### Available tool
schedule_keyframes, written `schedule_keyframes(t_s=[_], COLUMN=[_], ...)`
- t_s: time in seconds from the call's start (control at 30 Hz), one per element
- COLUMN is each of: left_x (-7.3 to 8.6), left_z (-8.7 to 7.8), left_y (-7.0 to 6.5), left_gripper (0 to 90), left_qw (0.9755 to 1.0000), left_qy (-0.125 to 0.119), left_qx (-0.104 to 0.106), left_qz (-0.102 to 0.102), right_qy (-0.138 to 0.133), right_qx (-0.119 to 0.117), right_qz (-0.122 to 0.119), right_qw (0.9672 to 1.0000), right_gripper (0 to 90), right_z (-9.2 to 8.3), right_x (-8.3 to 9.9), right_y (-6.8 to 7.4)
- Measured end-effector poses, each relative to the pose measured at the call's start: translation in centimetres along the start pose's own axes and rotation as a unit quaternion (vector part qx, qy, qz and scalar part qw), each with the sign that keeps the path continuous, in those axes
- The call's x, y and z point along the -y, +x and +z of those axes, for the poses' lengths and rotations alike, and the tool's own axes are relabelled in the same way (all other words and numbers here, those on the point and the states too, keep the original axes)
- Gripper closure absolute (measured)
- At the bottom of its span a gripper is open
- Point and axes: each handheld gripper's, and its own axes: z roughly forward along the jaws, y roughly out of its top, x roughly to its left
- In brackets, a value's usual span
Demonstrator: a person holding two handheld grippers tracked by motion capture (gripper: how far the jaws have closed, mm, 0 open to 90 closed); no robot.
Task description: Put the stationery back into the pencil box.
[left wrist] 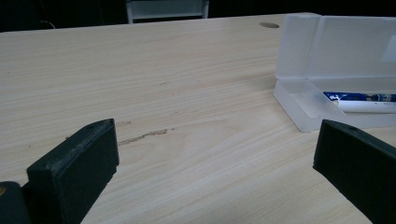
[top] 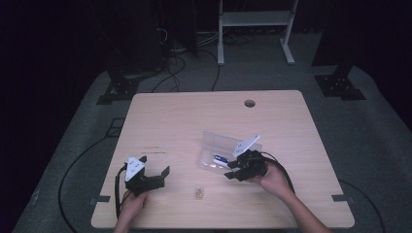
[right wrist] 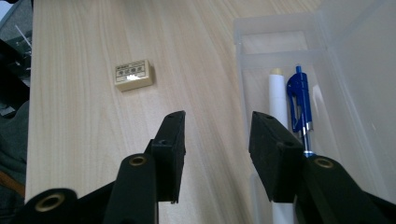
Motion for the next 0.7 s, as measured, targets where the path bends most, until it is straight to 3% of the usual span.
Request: schedule_keyframes(t_s=[0.27,0.7], left_x=[0.0,0.0], left_z=[0.0,0.0], left_y=[0.0,0.0], left_gripper=[0.0,0.0], left_qw=[1.0000,1.0000], left_qy=[0.000,0.000], left_qx=[0.000,0.000], left_qz=[-0.001,0.000], right_qy=[0.002,0.006], right_qx=[-0.002,-0.018], right_qz=[-0.015,-0.021], right_qw=[0.9999,0.9996], right_gripper=[49.6,44.2], right_z=[0.4,1.3], right_x=[-0.4,-1.2], right_y=[0.8,2.3])
